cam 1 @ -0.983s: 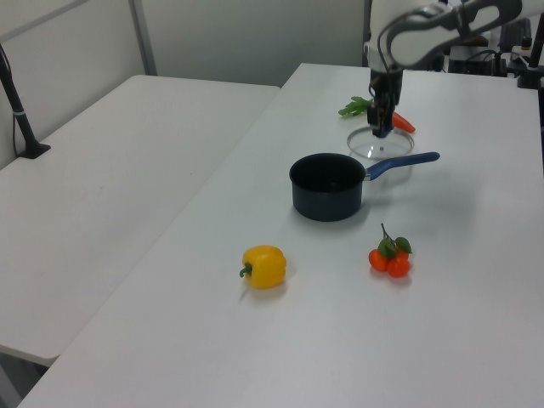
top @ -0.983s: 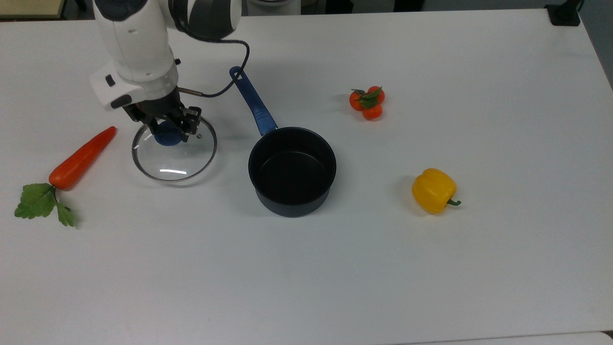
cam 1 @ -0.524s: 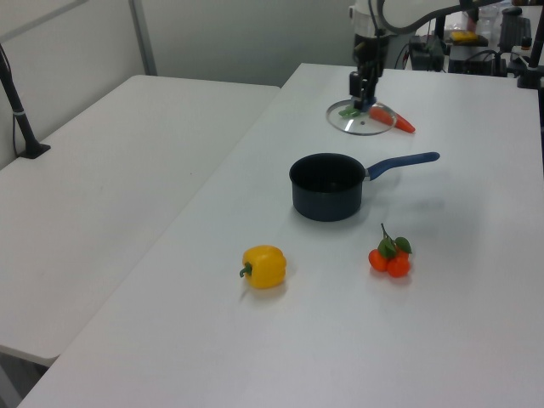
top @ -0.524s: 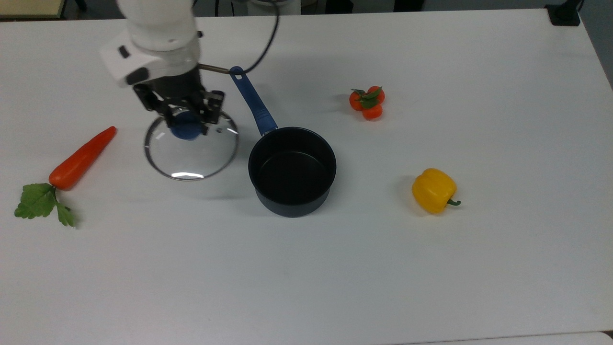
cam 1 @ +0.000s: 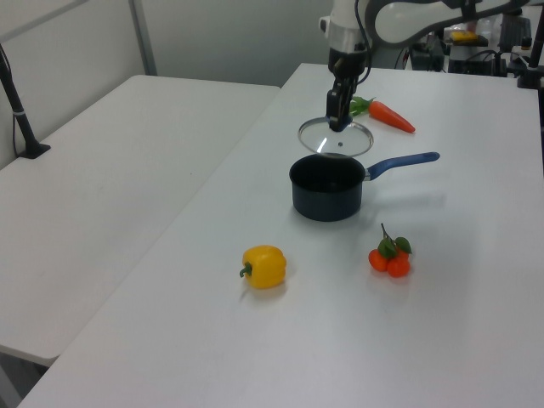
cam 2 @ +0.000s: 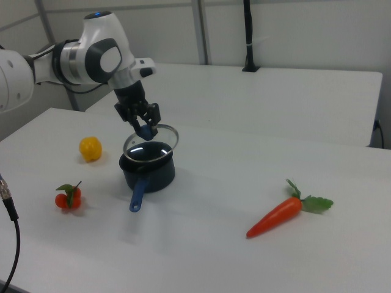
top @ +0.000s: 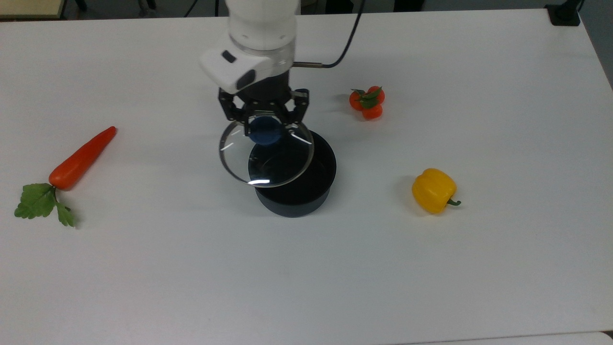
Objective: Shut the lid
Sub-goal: 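Lift the glass lid and carry it over the black saucepan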
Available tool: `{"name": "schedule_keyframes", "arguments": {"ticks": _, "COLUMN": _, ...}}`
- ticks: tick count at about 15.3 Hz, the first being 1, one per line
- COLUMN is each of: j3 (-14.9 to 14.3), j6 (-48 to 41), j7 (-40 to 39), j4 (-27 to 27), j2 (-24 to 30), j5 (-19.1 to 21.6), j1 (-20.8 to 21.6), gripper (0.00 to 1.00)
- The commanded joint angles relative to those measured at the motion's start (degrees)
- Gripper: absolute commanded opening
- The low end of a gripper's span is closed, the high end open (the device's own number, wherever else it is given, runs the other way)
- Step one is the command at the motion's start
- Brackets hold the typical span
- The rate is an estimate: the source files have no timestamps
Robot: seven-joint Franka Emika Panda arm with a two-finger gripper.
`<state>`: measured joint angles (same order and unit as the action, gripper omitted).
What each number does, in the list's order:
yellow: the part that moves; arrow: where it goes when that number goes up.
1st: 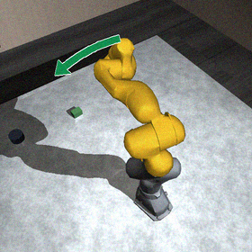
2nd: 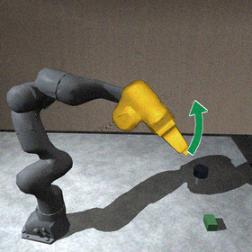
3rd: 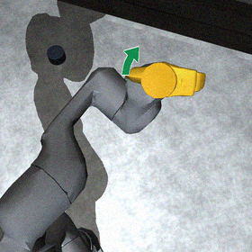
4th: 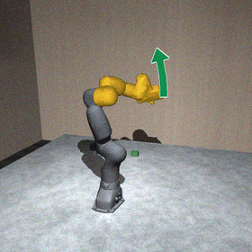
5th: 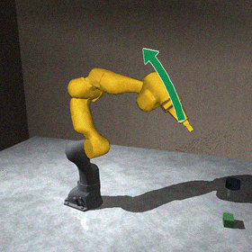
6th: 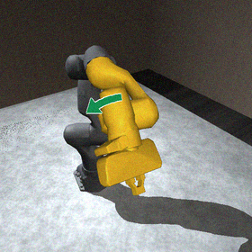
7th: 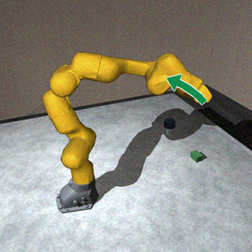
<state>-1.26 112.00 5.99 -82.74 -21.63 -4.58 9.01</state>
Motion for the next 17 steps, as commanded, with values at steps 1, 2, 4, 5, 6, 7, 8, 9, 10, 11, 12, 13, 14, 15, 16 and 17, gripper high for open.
{"name": "schedule_keyframes", "arguments": {"ticks": 1, "j3": -0.6, "j6": -0.6, "j7": 0.6, "j4": 1.0, "j2": -0.7, "j5": 1.2, "j1": 2.7, "gripper": 0.45}}
{"name": "schedule_keyframes", "arguments": {"ticks": 2, "j3": -0.6, "j6": -0.5, "j7": 0.6, "j4": 1.1, "j2": -1.4, "j5": 1.8, "j1": 2.9, "gripper": 0.45}}
{"name": "schedule_keyframes", "arguments": {"ticks": 4, "j3": -0.6, "j6": 0.1, "j7": 0.6, "j4": 1.0, "j2": -1.7, "j5": 2.1, "j1": 3.1, "gripper": 0.45}}
{"name": "schedule_keyframes", "arguments": {"ticks": 5, "j3": -0.6, "j6": 0.1, "j7": 0.6, "j4": 1.0, "j2": -1.8, "j5": 2.2, "j1": 3.1, "gripper": 0.45}}
{"name": "schedule_keyframes", "arguments": {"ticks": 6, "j3": -0.6, "j6": 0.1, "j7": 0.6, "j4": 0.7, "j2": -1.8, "j5": 2.5, "j1": 3.1, "gripper": 0.45}}
{"name": "schedule_keyframes", "arguments": {"ticks": 7, "j3": -0.6, "j6": 0.1, "j7": 0.6, "j4": 0.7, "j2": -2.1, "j5": 2.7, "j1": 3.0, "gripper": 0.45}}
{"name": "schedule_keyframes", "arguments": {"ticks": 8, "j3": -0.6, "j6": 0.1, "j7": 0.6, "j4": 0.7, "j2": -2.3, "j5": 3.1, "j1": 3.0, "gripper": 0.45}}
{"name": "schedule_keyframes", "arguments": {"ticks": 9, "j3": -0.6, "j6": 0.1, "j7": 0.6, "j4": 0.7, "j2": -2.4, "j5": 3.2, "j1": 2.9, "gripper": 0.45}}
{"name": "schedule_keyframes", "arguments": {"ticks": 10, "j3": -0.6, "j6": 0.1, "j7": 0.6, "j4": 0.7, "j2": -3.0, "j5": 3.3, "j1": 2.9, "gripper": 0.45}}
{"name": "schedule_keyframes", "arguments": {"ticks": 11, "j3": -0.6, "j6": 0.1, "j7": 0.6, "j4": 0.8, "j2": -3.4, "j5": 3.3, "j1": 2.9, "gripper": 0.45}}
{"name": "schedule_keyframes", "arguments": {"ticks": 12, "j3": -0.6, "j6": 0.2, "j7": 0.6, "j4": 0.8, "j2": -3.8, "j5": 3.4, "j1": 2.9, "gripper": 0.45}}
{"name": "schedule_keyframes", "arguments": {"ticks": 13, "j3": -0.6, "j6": 0.4, "j7": 0.6, "j4": 0.9, "j2": -4.4, "j5": 3.7, "j1": 2.9, "gripper": 0.45}}
{"name": "schedule_keyframes", "arguments": {"ticks": 14, "j3": -0.6, "j6": 0.4, "j7": 0.6, "j4": 1.0, "j2": -4.5, "j5": 3.8, "j1": 3.0, "gripper": 0.45}}
{"name": "schedule_keyframes", "arguments": {"ticks": 15, "j3": -0.6, "j6": 0.5, "j7": 0.6, "j4": 1.1, "j2": -4.5, "j5": 3.8, "j1": 3.0, "gripper": 0.45}}
{"name": "schedule_keyframes", "arguments": {"ticks": 16, "j3": -0.6, "j6": 1.0, "j7": 0.6, "j4": 1.0, "j2": -4.5, "j5": 3.8, "j1": 3.0, "gripper": 0.45}}
{"name": "schedule_keyframes", "arguments": {"ticks": 17, "j3": -0.6, "j6": 1.4, "j7": 0.6, "j4": 1.0, "j2": -4.5, "j5": 3.8, "j1": 2.9, "gripper": 0.45}}
